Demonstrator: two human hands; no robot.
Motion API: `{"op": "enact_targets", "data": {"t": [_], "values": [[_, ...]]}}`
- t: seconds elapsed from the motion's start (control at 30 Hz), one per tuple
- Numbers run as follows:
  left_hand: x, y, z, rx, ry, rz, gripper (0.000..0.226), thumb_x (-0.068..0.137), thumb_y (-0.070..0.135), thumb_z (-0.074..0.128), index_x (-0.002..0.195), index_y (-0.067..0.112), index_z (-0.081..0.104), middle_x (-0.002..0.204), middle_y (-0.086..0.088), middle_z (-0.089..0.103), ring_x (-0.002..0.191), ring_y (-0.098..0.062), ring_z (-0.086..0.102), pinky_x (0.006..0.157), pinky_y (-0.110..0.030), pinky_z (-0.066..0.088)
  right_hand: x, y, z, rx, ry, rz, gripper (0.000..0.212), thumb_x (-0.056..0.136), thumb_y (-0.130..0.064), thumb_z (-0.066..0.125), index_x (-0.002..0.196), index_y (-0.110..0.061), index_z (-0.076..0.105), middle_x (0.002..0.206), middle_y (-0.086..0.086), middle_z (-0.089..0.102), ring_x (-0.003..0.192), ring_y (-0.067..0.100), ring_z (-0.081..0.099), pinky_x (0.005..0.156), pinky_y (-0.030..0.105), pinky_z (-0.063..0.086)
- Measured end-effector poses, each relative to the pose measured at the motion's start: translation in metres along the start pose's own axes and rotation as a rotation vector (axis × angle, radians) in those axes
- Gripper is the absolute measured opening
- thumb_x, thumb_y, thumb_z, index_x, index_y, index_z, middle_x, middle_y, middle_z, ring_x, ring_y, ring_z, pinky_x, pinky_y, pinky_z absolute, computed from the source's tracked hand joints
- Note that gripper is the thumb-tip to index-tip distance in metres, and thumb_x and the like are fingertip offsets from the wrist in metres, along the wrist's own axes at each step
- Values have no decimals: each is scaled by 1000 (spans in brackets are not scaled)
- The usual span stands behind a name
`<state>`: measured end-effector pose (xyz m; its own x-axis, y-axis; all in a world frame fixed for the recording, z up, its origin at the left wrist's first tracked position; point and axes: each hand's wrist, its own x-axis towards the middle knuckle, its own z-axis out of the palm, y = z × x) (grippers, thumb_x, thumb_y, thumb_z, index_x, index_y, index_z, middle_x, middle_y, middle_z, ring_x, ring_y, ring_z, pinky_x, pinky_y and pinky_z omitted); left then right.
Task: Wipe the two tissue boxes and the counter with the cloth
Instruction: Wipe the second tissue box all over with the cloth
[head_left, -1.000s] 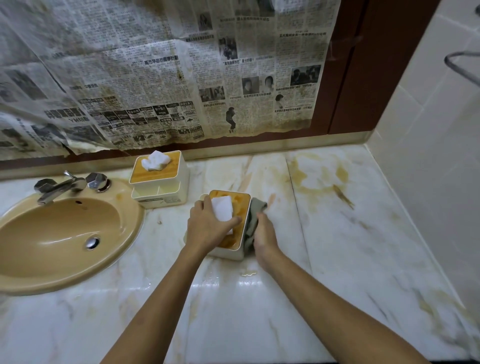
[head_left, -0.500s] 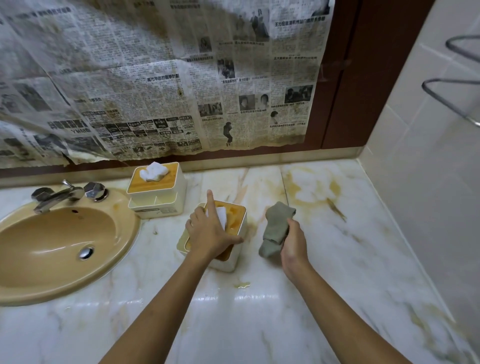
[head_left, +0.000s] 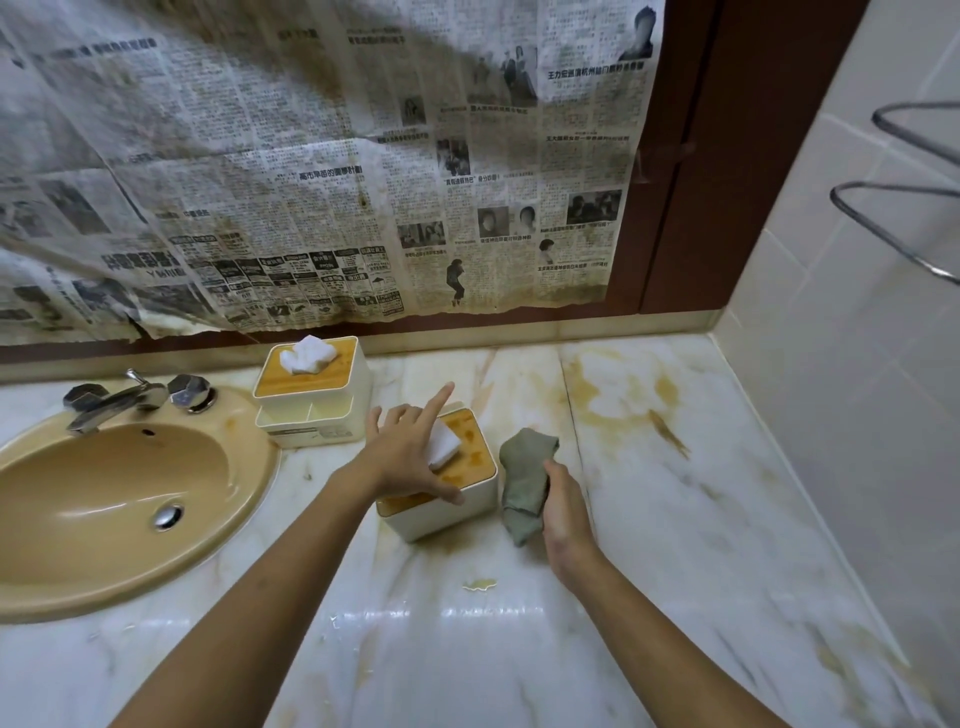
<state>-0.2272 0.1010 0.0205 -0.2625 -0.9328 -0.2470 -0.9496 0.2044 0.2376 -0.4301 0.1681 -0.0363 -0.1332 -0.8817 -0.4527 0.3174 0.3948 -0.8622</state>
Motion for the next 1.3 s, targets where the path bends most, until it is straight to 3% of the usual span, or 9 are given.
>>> {"op": "enact_targets", "data": {"t": [0.3,0.47,0.6,0.7,0.8,0.9,1.03,1.13,1.3], "values": [[7,0,-15,125,-167,145,147,44,58,89,147,56,-16,148,7,41,147,-24,11,117,-57,-10,-6,19,-14,-1,11,59,41,103,-34,36,97,-13,70,93,8,69,88,20,62,79,34,46],[3,4,-21,200,-233,219,145,54,40,94,147,56,-16,161,4,23,150,-28,-1,118,-52,-7,-15,26,-8,8,23,82,40,103,-36,36,94,-15,69,89,5,68,85,18,61,75,34,46],[-2,-4,-10,127,-180,-52,146,46,77,81,151,50,-16,165,-12,8,151,-39,-3,119,-59,-5,-34,41,9,53,-32,135,33,98,-41,40,76,-22,56,75,3,50,71,19,44,64,33,38],[-6,3,-3,-115,46,-400,126,60,94,52,158,33,2,159,-18,29,147,-43,23,116,-63,0,-46,53,21,18,-52,167,33,101,-38,37,76,-18,45,73,7,37,64,21,34,64,36,41],[-12,13,9,-183,104,-487,124,63,96,44,158,25,8,154,-15,40,143,-38,35,114,-64,1,-50,56,29,16,-75,156,31,103,-36,35,82,-14,40,71,8,34,58,18,30,59,34,35],[-18,15,19,-203,141,-462,130,61,92,54,158,22,5,155,-11,39,144,-31,35,116,-62,-2,-47,60,33,-25,-82,145,35,104,-39,33,87,-10,45,77,14,40,63,20,38,57,29,36],[-24,10,24,-260,163,-386,139,52,87,68,157,24,3,156,-7,36,147,-25,29,117,-59,-7,-28,58,42,-19,-64,99,36,105,-39,33,102,-18,62,85,1,59,79,16,53,67,27,46],[-25,9,29,-252,133,-346,151,42,86,73,157,27,-6,156,-13,32,149,-27,21,117,-57,-10,4,41,44,-9,-18,79,40,105,-38,33,114,-17,67,104,3,70,93,15,61,76,27,48],[-19,15,29,-266,136,-367,157,36,83,76,156,31,-11,151,-21,34,146,-36,24,118,-58,-11,28,18,41,-40,-61,40,42,105,-35,32,101,-19,70,93,-2,72,86,11,63,71,22,47]]}}
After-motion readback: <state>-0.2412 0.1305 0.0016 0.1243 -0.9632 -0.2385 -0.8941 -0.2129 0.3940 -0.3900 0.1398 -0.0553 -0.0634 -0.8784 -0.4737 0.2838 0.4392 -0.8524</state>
